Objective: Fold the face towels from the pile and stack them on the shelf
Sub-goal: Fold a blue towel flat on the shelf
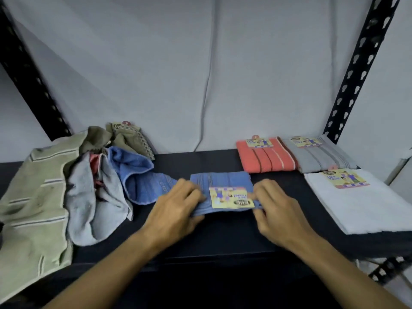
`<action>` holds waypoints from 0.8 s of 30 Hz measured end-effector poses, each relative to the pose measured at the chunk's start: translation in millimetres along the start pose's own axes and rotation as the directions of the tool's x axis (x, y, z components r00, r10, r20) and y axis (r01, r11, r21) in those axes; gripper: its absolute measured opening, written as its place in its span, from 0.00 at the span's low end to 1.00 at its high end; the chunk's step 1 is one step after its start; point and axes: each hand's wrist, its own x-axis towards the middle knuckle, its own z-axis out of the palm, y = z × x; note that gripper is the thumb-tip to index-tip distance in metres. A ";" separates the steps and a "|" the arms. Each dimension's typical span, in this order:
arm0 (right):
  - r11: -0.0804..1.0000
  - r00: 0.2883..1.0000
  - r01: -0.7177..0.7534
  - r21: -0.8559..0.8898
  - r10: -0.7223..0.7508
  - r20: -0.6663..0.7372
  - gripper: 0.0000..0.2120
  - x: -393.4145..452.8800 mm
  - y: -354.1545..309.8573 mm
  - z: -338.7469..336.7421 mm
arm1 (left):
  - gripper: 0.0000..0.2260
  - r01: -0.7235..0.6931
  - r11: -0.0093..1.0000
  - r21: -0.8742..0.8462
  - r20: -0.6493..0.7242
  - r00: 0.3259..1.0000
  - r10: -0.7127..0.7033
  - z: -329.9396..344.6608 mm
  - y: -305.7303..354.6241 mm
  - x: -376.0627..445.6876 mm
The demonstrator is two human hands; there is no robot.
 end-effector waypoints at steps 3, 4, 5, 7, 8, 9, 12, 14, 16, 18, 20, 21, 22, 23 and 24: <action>0.994 0.991 -0.072 0.081 0.062 0.120 0.14 -25.2 0.4 10.4 | 0.13 0.151 0.960 -0.235 0.100 0.986 -0.130 6.2 6.3 -34.0; 0.992 0.987 -0.084 0.091 0.071 0.142 0.14 -26.6 1.3 10.1 | 0.14 0.220 0.927 -0.304 0.135 0.973 -0.186 3.9 5.5 -38.6; 0.992 0.985 -0.081 0.094 0.065 0.160 0.14 -27.0 2.6 9.5 | 0.15 0.276 0.895 -0.351 0.174 0.958 -0.227 0.5 4.6 -40.7; 0.993 0.980 -0.061 0.104 0.039 0.197 0.14 -28.0 3.8 5.7 | 0.17 0.324 0.864 -0.386 0.243 0.939 -0.244 -7.3 3.9 -42.0; 0.992 0.978 -0.053 0.116 0.028 0.208 0.15 -29.6 4.2 3.0 | 0.18 0.328 0.859 -0.393 0.268 0.935 -0.234 -10.7 4.6 -41.9; 0.990 0.976 -0.049 0.131 0.020 0.215 0.15 -32.0 5.2 0.1 | 0.19 0.332 0.852 -0.405 0.286 0.931 -0.227 -13.8 5.4 -41.6; 0.975 0.969 -0.061 0.215 0.006 0.247 0.22 -41.5 11.5 -9.8 | 0.18 0.369 0.811 -0.453 0.311 0.919 -0.244 -20.1 6.3 -40.4; 0.953 0.964 -0.099 0.286 0.020 0.267 0.22 -45.5 15.9 -15.1 | 0.15 0.366 0.809 -0.460 0.288 0.924 -0.254 -21.7 6.6 -38.3; 0.929 0.964 -0.134 0.345 0.041 0.264 0.17 -45.8 18.2 -16.4 | 0.12 0.346 0.831 -0.436 0.263 0.932 -0.250 -22.9 5.9 -36.1; 0.923 0.965 -0.151 0.354 0.060 0.255 0.16 -43.7 19.5 -14.3 | 0.13 0.310 0.879 -0.362 0.281 0.936 -0.214 -25.6 5.1 -34.0; 0.938 0.964 -0.150 0.313 0.069 0.255 0.16 -40.9 19.9 -10.8 | 0.17 0.233 0.943 -0.237 0.325 0.934 -0.149 -28.5 5.9 -32.1; 0.948 0.963 -0.145 0.284 0.070 0.259 0.15 -39.6 19.2 -9.3 | 0.18 0.182 0.968 -0.172 0.342 0.933 -0.115 -29.0 7.5 -30.7; 0.958 0.964 -0.134 0.254 0.066 0.258 0.15 -38.7 18.2 -7.9 | 0.18 0.129 0.984 -0.120 0.348 0.934 -0.080 -28.9 10.1 -29.3; 0.967 0.966 -0.116 0.225 0.057 0.250 0.14 -38.2 17.0 -7.0 | 0.17 0.078 0.993 -0.086 0.345 0.938 -0.043 -28.2 13.0 -28.3; 0.976 0.971 -0.090 0.199 0.041 0.237 0.13 -37.9 15.9 -6.3 | 0.16 0.038 0.997 -0.067 0.336 0.942 -0.013 -27.0 15.9 -27.9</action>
